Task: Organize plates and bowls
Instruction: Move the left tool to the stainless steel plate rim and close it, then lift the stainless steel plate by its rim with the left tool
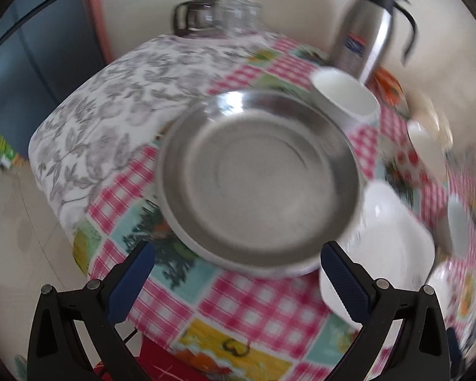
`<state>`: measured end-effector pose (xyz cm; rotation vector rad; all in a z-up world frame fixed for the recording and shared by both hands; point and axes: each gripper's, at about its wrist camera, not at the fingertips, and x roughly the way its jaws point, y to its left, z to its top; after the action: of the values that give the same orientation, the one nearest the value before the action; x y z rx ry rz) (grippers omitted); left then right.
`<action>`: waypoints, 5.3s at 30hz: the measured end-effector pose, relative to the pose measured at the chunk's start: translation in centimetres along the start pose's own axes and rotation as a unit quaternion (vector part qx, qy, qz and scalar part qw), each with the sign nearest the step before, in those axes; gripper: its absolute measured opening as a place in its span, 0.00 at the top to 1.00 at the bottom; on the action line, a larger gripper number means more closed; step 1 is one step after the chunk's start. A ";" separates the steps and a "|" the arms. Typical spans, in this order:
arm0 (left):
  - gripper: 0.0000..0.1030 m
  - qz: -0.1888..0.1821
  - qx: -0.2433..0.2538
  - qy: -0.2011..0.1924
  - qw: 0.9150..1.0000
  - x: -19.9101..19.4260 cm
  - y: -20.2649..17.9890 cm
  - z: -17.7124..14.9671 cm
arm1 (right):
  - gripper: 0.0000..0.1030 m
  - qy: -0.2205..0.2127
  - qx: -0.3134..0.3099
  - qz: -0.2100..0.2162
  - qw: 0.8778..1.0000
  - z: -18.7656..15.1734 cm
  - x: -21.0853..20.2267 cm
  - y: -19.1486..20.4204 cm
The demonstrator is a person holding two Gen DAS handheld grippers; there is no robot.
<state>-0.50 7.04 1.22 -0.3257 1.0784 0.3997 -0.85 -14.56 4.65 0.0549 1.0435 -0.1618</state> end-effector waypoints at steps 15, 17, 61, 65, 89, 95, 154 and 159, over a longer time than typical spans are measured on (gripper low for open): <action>0.00 -0.030 -0.113 -0.006 0.993 2.8 6.8 3.3 | 0.00 -0.009 -0.045 0.108 0.993 0.7 1.9 6.9; 0.00 -0.023 -0.124 -0.007 0.992 3.0 7.3 3.6 | 0.00 -0.015 -0.050 0.131 0.990 1.0 1.8 7.5; 0.12 -0.045 -0.157 0.016 0.986 9.2 9.0 7.8 | 0.35 -0.014 -0.133 0.207 0.969 8.5 9.7 15.0; 0.31 -0.046 -0.159 0.029 0.986 10.0 9.1 7.8 | 0.48 -0.001 -0.120 0.216 0.969 8.6 10.9 15.1; 0.73 -0.058 -0.217 0.025 0.974 10.4 13.3 7.5 | 0.84 0.078 -0.114 0.257 0.956 7.8 11.8 14.5; 0.73 -0.057 -0.215 0.027 0.975 10.4 13.4 7.7 | 0.84 0.083 -0.135 0.248 0.956 6.8 11.8 15.6; 0.73 -0.309 -0.122 -0.070 0.941 -3.6 0.7 5.5 | 0.84 -0.121 -0.064 0.210 0.968 10.5 -6.2 -2.2; 0.73 -0.329 -0.102 -0.068 0.936 -4.1 -1.3 4.9 | 0.84 -0.140 -0.047 0.199 0.969 10.4 -7.3 -4.7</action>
<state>2.19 7.45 7.10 -0.8041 0.7356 -0.0702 3.65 -19.71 16.35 0.1503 0.7384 0.2407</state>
